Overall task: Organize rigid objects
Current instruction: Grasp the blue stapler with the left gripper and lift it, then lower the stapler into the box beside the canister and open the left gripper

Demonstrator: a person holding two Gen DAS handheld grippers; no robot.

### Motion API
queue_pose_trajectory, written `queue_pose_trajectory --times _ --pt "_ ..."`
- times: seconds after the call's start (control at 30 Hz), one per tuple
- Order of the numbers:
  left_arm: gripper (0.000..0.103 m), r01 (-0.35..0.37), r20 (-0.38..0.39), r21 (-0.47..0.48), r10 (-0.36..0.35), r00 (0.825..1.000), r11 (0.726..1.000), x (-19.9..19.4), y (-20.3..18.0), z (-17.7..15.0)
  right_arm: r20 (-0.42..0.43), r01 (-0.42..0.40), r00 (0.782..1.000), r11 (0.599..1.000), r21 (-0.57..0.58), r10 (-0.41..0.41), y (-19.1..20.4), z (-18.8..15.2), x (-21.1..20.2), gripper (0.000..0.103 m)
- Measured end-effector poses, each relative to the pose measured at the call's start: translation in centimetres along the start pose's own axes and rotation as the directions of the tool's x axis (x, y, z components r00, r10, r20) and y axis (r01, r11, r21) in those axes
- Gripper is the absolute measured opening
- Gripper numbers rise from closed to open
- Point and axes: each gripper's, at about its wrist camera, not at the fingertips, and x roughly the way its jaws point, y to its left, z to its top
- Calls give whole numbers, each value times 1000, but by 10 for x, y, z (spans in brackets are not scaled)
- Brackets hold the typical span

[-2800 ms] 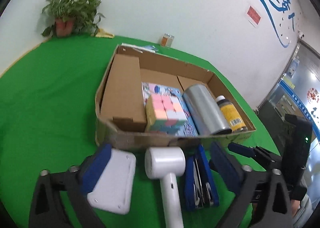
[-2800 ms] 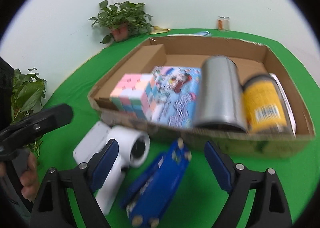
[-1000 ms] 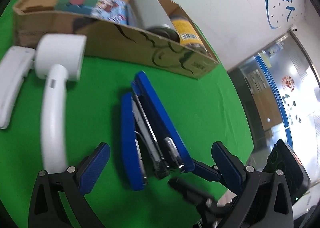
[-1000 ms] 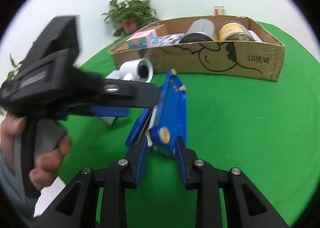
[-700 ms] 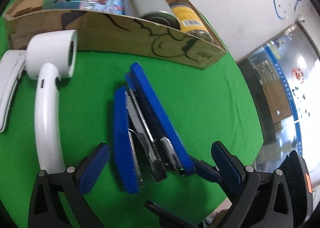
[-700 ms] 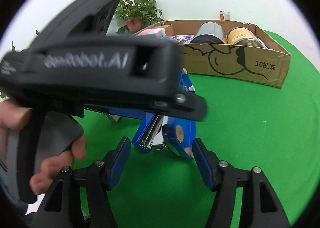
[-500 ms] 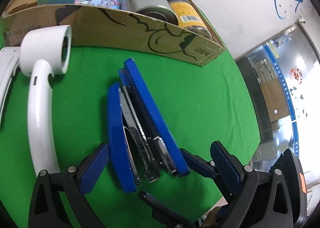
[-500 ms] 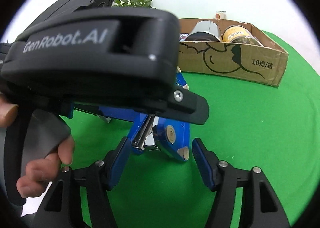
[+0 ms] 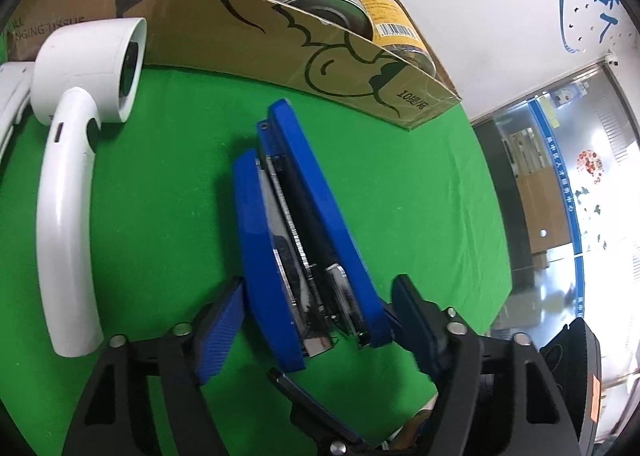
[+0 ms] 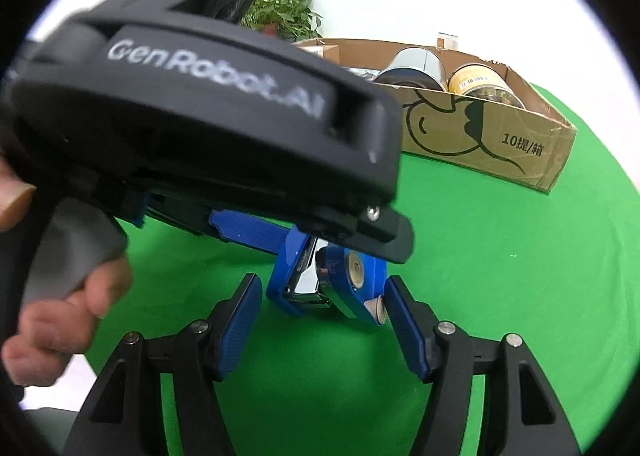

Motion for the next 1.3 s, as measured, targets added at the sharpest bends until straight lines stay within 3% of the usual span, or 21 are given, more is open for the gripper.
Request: queue_pose_trajectory --times 0.13,0.3,0.4,0.63,0.83,1.1,1.3 --pt "64 0 8 10 -1 1000 1000 -3 5 4 -12 59 998 997 -41 -59 8 0 6 60" --pt "62 7 36 10 -7 999 1000 -11 6 3 3 75 997 996 -51 -75 15 4 4 56" --pt "61 -11 66 42 8 998 999 -28 0 -2 43 78 996 993 -84 -75 23 8 -3 48" --pt "61 -2 79 24 0 997 1000 -44 6 3 61 53 997 996 -67 -49 23 21 2 48" --pt "61 -14 162 61 4 987 998 -81 -7 10 142 63 989 993 -97 -49 18 36 -17 48" --pt "61 -81 287 127 41 957 989 -134 -22 55 258 74 966 984 -160 -31 24 83 -31 48" --pt "61 -110 304 140 63 951 984 -144 -26 120 287 59 958 987 -149 -14 12 127 -19 48"
